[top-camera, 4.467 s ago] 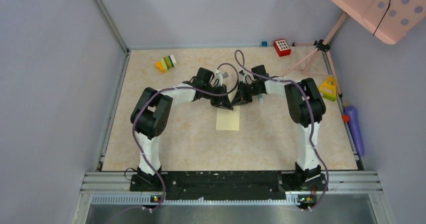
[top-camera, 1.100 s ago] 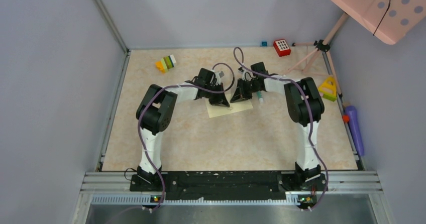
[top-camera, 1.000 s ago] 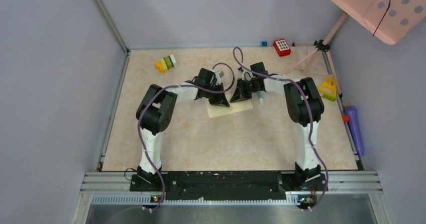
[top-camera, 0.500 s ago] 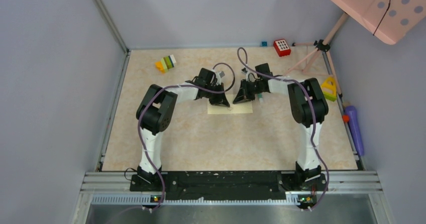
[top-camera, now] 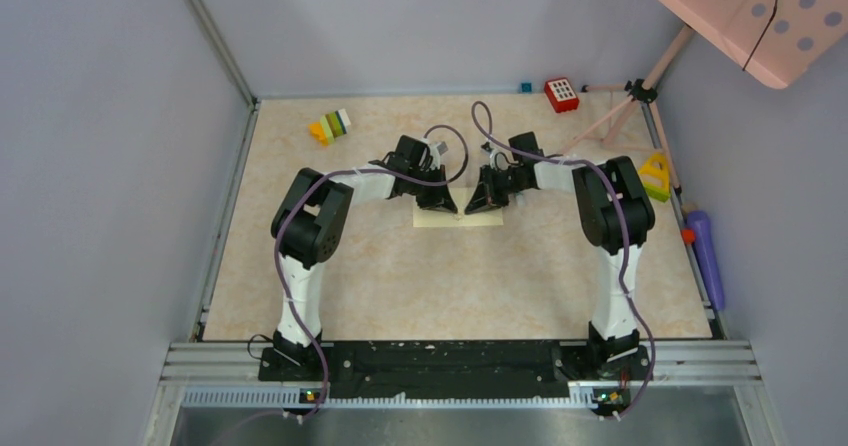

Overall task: Place the letter into the envelope and seal it
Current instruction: Seal the envelope flap on the envelope.

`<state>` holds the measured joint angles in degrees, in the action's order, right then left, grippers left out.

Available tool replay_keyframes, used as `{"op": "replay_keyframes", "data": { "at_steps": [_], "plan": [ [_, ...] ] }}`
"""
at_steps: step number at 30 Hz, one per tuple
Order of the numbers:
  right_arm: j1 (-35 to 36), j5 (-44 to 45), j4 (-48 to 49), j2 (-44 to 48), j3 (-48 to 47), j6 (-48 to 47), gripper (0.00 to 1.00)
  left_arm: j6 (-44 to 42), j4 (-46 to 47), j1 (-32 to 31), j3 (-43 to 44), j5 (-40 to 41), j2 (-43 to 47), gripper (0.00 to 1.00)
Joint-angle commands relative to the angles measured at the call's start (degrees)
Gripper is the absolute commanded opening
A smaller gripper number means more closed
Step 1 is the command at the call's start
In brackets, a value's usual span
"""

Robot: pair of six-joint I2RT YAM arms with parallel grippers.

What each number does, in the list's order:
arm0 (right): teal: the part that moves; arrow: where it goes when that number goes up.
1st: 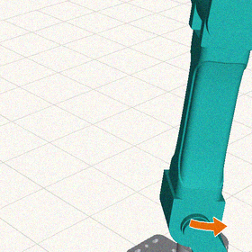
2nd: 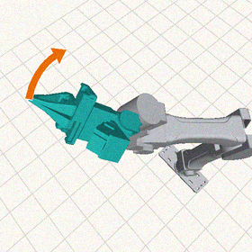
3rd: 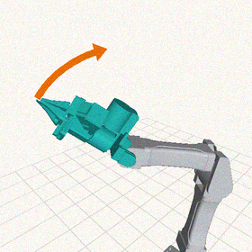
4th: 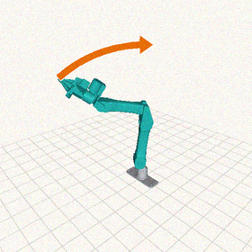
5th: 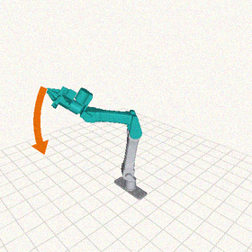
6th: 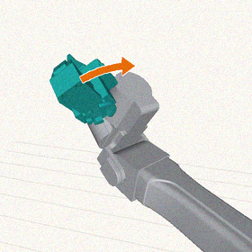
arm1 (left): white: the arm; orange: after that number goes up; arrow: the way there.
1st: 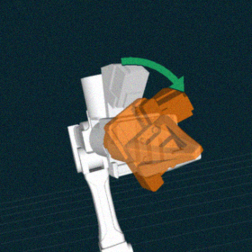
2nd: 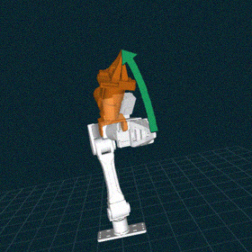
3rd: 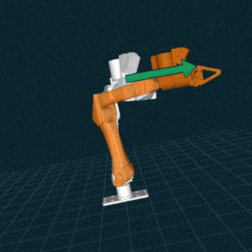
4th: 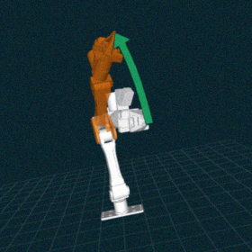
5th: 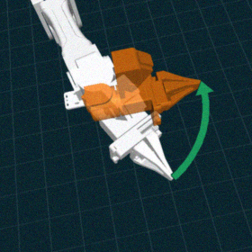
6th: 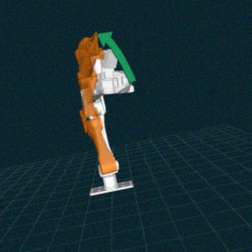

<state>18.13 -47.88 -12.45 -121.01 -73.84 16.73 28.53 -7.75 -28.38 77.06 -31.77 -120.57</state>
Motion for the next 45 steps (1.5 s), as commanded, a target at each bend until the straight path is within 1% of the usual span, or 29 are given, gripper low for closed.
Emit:
{"op": "replay_keyframes", "data": {
  "at_steps": [1, 5, 10, 17, 27, 31, 36, 42, 45],
  "plan": [
    [0.41, 5.08, 0.36, -0.9, 0.27, -0.89, 0.0, -4.4, -5.57, -0.7, -0.63, 4.92, -2.83, 0.0],
    [0.42, 7.98, -0.95, -1.76, 0.1, -1.55, 0.0, -9.59, -7.94, 0.19, -0.16, 4.67, -1.22, 0.0],
    [0.42, 9.31, -1.22, -1.9, 0.21, -2.23, 0.0, -13.37, -10.8, 3.56, -0.71, 4.66, 0.6, 0.0],
    [0.38, 9.81, -1.23, -2.34, 0.14, -2.09, 0.0, -15.31, -12.49, 6.42, -2.82, 4.2, 2.47, 0.0],
    [0.45, 10.08, -1.14, -2.3, 0.1, -1.81, 0.0, -16.49, -13.35, 6.39, -3.33, 1.07, 4.18, 0.0],
    [0.46, 10.07, -1.05, -2.29, 0.1, -1.61, 0.0, -15.45, -10.11, 6.88, -4.84, 1.21, 7.2, 0.0],
    [0.42, 10.26, -0.93, -2.21, 0.21, -1.4, 0.0, -14.13, -6.21, 8.01, -6.07, -1.74, 12.07, 0.0],
    [0.58, 10.16, -0.96, -2.15, 0.06, -1.26, 0.0, -12.31, -2.83, 8.03, -7.34, -7.58, 12.04, 0.0],
    [0.56, 10.09, -1.0, -2.05, -0.03, -1.18, 0.0, -11.47, -1.98, 7.47, -6.91, -11.41, 10.63, 0.0]
  ]
}}
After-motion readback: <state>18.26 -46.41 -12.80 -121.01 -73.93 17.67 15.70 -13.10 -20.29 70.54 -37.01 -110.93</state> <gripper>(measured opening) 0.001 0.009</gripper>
